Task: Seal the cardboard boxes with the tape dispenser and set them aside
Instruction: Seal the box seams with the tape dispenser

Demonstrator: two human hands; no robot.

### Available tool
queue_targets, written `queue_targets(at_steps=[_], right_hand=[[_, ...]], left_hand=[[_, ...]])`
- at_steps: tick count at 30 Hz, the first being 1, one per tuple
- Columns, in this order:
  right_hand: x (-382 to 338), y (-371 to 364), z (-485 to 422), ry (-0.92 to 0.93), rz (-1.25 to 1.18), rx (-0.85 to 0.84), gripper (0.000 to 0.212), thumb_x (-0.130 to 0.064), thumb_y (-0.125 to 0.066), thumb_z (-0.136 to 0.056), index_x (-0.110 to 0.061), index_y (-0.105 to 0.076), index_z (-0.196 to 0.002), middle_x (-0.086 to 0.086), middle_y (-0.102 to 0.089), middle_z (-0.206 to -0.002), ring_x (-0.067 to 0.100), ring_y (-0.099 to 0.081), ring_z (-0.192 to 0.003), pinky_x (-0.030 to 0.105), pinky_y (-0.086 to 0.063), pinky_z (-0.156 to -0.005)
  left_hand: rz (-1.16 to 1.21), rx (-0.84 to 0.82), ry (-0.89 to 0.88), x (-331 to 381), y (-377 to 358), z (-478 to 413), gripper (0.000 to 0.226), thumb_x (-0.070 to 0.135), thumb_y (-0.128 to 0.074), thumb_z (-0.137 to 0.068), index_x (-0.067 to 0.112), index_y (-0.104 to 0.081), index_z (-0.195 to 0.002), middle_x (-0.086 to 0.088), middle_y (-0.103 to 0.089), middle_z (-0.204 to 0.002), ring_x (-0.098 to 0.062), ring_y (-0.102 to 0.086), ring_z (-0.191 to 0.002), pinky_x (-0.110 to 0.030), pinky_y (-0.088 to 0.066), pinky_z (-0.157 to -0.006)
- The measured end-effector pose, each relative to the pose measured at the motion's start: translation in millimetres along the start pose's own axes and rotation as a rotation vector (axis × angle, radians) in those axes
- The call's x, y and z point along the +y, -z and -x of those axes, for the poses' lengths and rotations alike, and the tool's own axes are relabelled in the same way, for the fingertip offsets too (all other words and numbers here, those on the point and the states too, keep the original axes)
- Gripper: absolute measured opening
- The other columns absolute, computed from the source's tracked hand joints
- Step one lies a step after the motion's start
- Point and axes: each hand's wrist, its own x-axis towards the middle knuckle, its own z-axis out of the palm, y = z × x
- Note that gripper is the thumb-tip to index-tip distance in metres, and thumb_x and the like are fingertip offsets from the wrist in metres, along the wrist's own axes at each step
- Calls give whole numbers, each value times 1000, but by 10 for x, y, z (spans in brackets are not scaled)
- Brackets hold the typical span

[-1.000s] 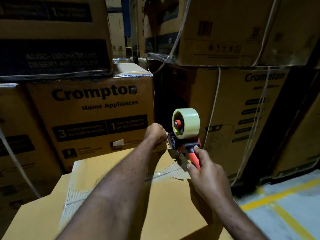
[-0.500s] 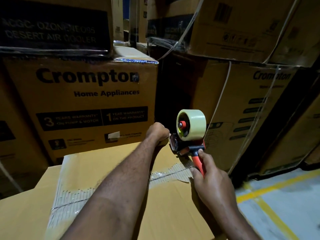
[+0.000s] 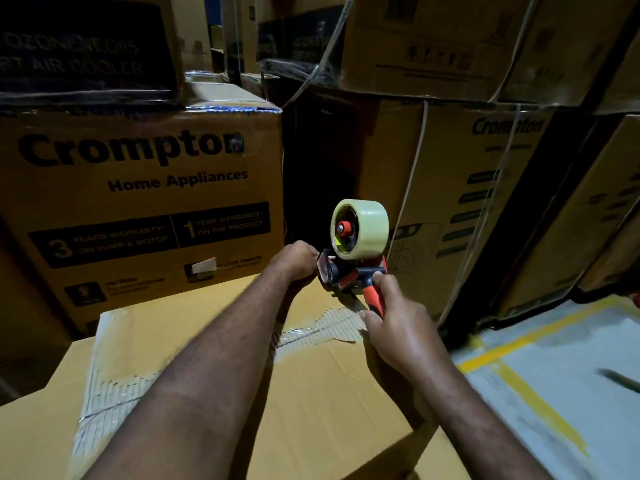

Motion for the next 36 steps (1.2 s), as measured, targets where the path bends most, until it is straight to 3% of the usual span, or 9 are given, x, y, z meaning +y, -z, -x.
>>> queue_targets(at_steps=[7, 13, 20, 23, 25, 28, 32, 34, 36], right_hand=[[10, 188, -47, -4, 9, -66, 47, -25, -57, -96, -39, -30, -133, -1, -58, -99, 16, -62, -80, 37, -59, -68], [152, 421, 226, -52, 31, -118, 49, -29, -57, -96, -47, -27, -130, -5, -50, -97, 15, -62, -77, 37, -60, -67], [244, 479, 573, -85, 81, -100, 54, -35, -57, -99, -47, -20, -137, 2, -59, -115, 18, -62, -89, 35, -58, -76], [169, 449, 612, -45, 138, -71, 49, -31, -55, -100, -44, -20, -133, -2, -56, -96, 17, -62, -82, 35, -58, -71], [136, 423, 625, -22, 165, -73, 46, -29, -53, -100, -42, -20, -130, -6, -53, -83, 17, -61, -77, 40, -59, -71], [140, 401, 634, -19, 173, -92, 46, -27, -52, -100, -41, -19, -131, -8, -48, -76, 16, -60, -75, 41, -59, -70], [213, 449, 669, -42, 110, -104, 46, -28, -53, -100, -41, -20, -130, -6, -47, -82, 15, -58, -75, 40, -58, -71], [246, 470, 684, -50, 87, -107, 46, -28, -53, -100, -41, -20, -129, -7, -46, -83, 15, -57, -76, 40, -58, -71], [255, 457, 694, -52, 83, -104, 47, -28, -53, -100, -40, -19, -131, -5, -47, -86, 18, -58, -79, 40, -58, -73]], left_hand=[[-39, -61, 73, 52, -28, -35, 31, 43, -56, -100, 17, -72, -95, -4, -71, -97, -20, -65, -87, -42, -57, -82], [12, -64, 151, 48, -23, -37, 67, 64, -42, -99, 10, -57, -135, -15, -58, -138, -34, -56, -123, -47, -45, -102], [-143, 56, 145, 79, -68, 19, 63, 67, -36, -98, 17, -63, -126, -9, -64, -129, -33, -59, -118, -61, -38, -109], [-339, 324, -211, 211, -126, 197, 28, 47, -49, -102, 25, -67, -106, 1, -69, -107, -17, -62, -97, -52, -45, -102], [-274, 204, -361, 324, -166, 340, 17, 38, -58, -99, 25, -69, -97, 3, -70, -97, -14, -62, -87, -40, -53, -89], [-424, -133, -442, 376, -231, 318, 22, 42, -56, -97, 32, -72, -108, 9, -71, -116, -15, -58, -114, -49, -33, -112], [-342, -410, -250, 437, -65, 148, 26, 52, -51, -97, 37, -69, -106, 8, -63, -131, -14, -53, -123, -45, -34, -113], [-442, -445, -260, 373, -36, 109, 50, 60, -30, -100, 43, -53, -141, 19, -27, -159, -17, -21, -151, -63, -9, -121], [-543, -388, -273, 308, -64, 114, 55, 59, -18, -104, 45, -30, -156, 19, -10, -167, -22, 3, -156, -70, 8, -116]])
